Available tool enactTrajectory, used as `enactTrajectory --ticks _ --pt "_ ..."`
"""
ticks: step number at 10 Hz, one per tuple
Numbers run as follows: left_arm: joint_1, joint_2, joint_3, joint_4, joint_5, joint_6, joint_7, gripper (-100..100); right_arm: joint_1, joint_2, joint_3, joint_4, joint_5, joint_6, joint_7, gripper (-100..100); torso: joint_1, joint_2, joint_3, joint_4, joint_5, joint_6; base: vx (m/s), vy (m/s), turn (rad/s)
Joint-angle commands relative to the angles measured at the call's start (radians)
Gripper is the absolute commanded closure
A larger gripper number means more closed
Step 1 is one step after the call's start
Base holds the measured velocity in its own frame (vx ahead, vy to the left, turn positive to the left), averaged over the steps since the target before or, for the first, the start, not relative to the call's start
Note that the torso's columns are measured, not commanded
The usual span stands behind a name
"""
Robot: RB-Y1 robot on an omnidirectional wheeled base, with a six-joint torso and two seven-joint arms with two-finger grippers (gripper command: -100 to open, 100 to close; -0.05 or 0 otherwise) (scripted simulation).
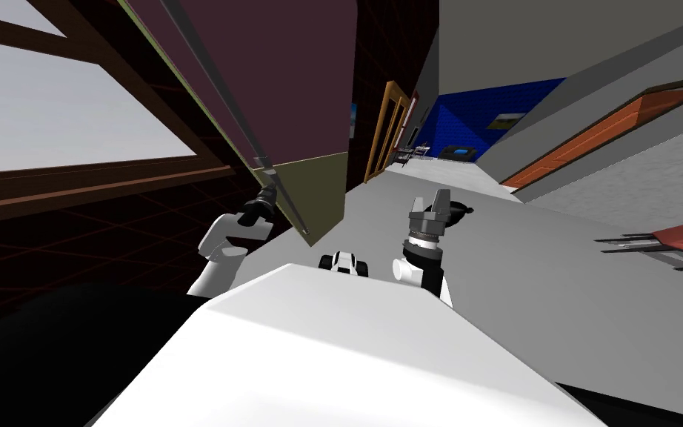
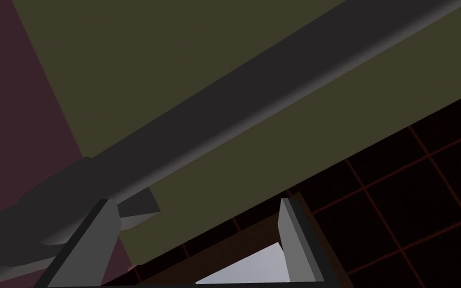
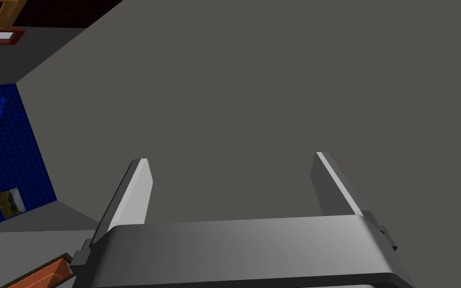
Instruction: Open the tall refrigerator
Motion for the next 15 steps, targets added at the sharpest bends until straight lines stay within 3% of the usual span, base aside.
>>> enactTrajectory --ticks 1,3,4,5,13,14,15 --pt "-0.031 0.017 0.044 0.044 0.013 -0.017 0.005 -100 0.0 0.0 0.0 0.0 0.0 0.0 0.0 0 0.001 -0.001 0.0 0.0 0.0 -0.003 -0.052 -0.019 -0.07" --pt "-0.049 0.02 0.055 0.073 0.016 -0.017 0.005 -100 0.0 0.0 0.0 0.0 0.0 0.0 0.0 0 0.005 0.0 -0.001 0.001 0.0 -0.003 -0.066 -0.018 -0.139" --pt "-0.029 0.02 0.044 0.067 0.032 -0.005 0.003 -100 0.0 0.0 0.0 0.0 0.0 0.0 0.0 0 0.006 -0.001 -0.001 0.001 0.001 -0.004 -0.037 -0.009 0.021" --pt "-0.013 0.015 0.033 0.019 0.011 -0.017 0.005 100 0.0 0.0 0.0 0.0 0.0 0.0 0.0 0 0.003 0.001 0.002 -0.001 0.002 -0.004 0.066 0.025 0.295" --pt "0.133 -0.004 -0.054 -0.217 -0.01 -0.018 0.003 100 0.001 0.0 0.0 0.0 0.0 0.0 0.0 0 -0.001 0.015 0.013 -0.002 0.007 -0.009 0.113 0.016 0.182" --pt "0.123 0.008 -0.035 -0.202 0.007 -0.014 0.005 100 0.001 0.0 0.0 0.0 0.0 0.0 0.0 0 -0.001 0.014 0.012 -0.003 0.007 -0.009 0.042 -0.001 0.04" --pt "0.124 0.01 -0.034 -0.172 0.008 -0.014 0.005 -100 0.0 0.0 0.0 0.0 0.0 0.0 0.0 0 -0.001 0.016 0.013 -0.002 0.008 -0.008 0.007 -0.002 -0.015"
